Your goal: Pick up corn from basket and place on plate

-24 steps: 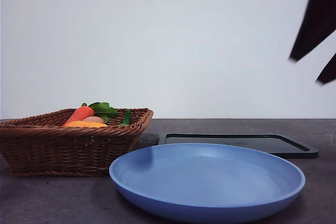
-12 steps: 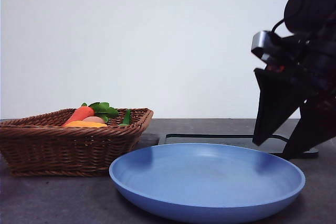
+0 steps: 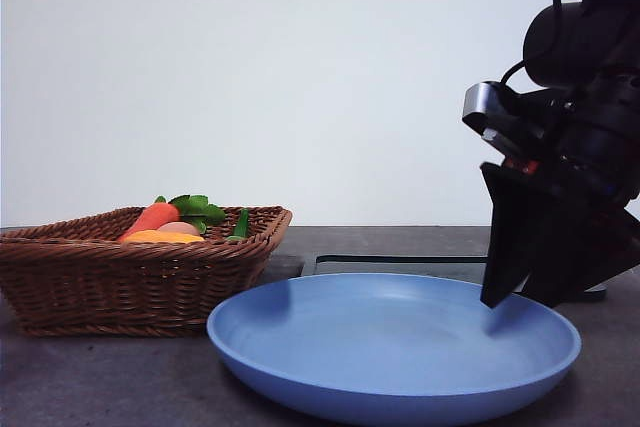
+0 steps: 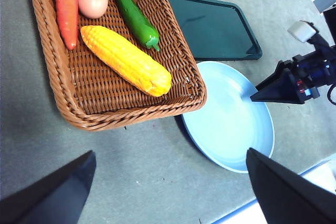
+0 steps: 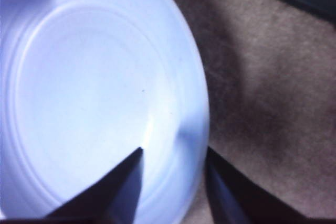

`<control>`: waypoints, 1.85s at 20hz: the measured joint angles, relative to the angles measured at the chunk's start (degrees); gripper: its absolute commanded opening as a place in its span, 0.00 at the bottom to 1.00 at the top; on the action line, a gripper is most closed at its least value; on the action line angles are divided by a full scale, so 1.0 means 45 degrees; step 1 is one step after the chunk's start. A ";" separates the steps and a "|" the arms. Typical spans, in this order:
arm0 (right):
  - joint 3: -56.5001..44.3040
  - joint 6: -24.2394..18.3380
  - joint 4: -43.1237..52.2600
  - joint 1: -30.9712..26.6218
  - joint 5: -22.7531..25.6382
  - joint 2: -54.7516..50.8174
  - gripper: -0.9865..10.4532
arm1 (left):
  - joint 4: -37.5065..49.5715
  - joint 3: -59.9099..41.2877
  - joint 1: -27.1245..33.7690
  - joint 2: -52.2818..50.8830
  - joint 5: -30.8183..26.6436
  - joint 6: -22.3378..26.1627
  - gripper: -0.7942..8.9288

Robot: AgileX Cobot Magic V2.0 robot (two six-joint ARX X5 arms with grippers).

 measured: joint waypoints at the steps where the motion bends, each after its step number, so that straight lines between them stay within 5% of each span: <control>1: 0.0000 -0.0005 0.0015 0.0039 0.0000 0.0058 0.17 | 0.0000 0.0000 0.0000 0.0000 0.0000 0.0000 0.56; 6: 0.0010 0.0000 0.0005 0.0136 0.0073 0.0442 0.09 | 0.0000 0.0000 0.0000 0.0005 0.0000 -0.0049 0.56; 16: 0.0102 0.0078 -0.0291 0.0044 0.0345 0.0321 0.09 | 0.0413 0.0000 0.0000 0.0578 0.0000 -0.0539 0.55; 31: 0.1957 0.0063 -0.3881 -0.0753 0.1943 -0.5241 0.09 | 0.3123 0.0029 -0.1394 0.3109 -0.0068 -0.2074 0.55; 37: 0.2268 0.0058 -0.5299 -0.1297 0.2773 -0.7621 0.09 | 0.4721 0.0617 -0.3774 0.5877 -0.2744 -0.3186 0.55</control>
